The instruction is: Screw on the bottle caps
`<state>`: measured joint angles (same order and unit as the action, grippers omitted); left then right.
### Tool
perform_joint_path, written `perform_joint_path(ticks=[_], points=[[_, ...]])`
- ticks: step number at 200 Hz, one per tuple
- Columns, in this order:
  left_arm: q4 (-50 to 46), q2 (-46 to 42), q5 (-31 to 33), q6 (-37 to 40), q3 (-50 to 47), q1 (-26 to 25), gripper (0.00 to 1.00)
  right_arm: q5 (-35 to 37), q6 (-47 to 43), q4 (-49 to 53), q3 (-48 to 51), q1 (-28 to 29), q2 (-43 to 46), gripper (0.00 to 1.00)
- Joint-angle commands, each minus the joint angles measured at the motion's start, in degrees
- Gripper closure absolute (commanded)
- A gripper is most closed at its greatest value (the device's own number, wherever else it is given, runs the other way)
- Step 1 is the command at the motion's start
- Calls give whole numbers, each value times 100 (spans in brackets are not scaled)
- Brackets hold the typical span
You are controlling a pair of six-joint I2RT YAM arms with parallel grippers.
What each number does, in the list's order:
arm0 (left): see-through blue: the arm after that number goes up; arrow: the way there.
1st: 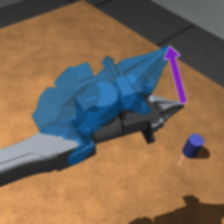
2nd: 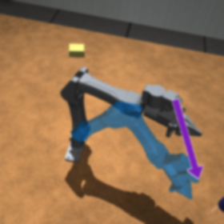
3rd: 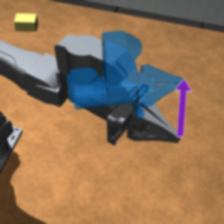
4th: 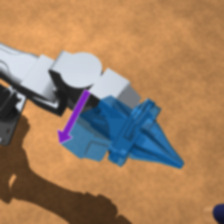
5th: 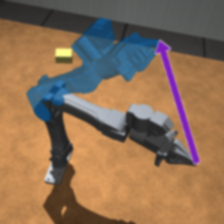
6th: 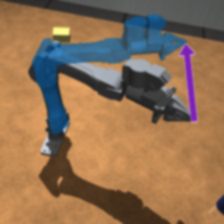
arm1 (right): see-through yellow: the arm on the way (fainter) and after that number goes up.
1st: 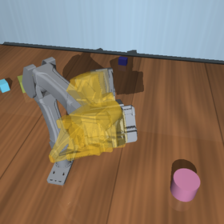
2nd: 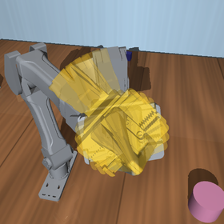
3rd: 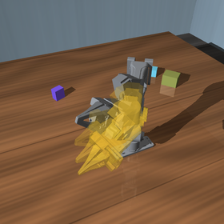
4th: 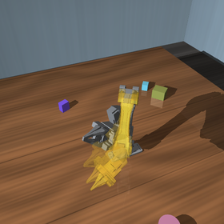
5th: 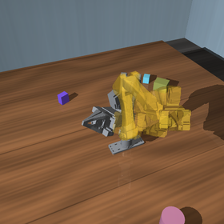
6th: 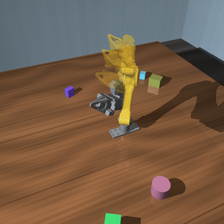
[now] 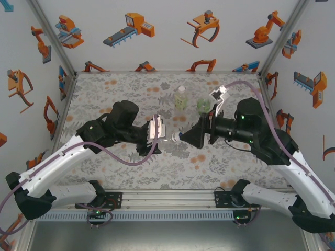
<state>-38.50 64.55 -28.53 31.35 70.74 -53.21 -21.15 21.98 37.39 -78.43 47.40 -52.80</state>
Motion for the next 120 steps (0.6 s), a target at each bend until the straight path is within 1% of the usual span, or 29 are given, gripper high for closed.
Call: perform_joint_path(ticks=[1, 10, 30, 36, 43, 65, 94, 120], points=[[108, -157, -258, -42, 19, -5, 100, -1186, -3216, 130, -229, 6, -135, 26], [105, -177, -267, -38, 19, -1, 100, -1480, -3987, 421, -360, 4, -270, 28], [78, -204, -261, -36, 41, -2, 100, -2041, -5267, 1069, -709, 6, -639, 34], [74, -209, -274, -53, 45, -5, 100, -2222, -5676, 1230, -822, 15, -726, 36], [71, -213, -283, -73, 45, -5, 100, -2278, -6031, 1305, -911, 15, -803, 40], [67, -202, -331, -123, 42, -5, 100, -2166, -6091, 1036, -935, 15, -907, 45], [68, -211, -338, -126, 24, -5, 100, -2254, -6086, 885, -860, 24, -961, 52], [65, -180, -320, -104, 25, -8, 100, -2302, -6005, 777, -793, 24, -956, 55]])
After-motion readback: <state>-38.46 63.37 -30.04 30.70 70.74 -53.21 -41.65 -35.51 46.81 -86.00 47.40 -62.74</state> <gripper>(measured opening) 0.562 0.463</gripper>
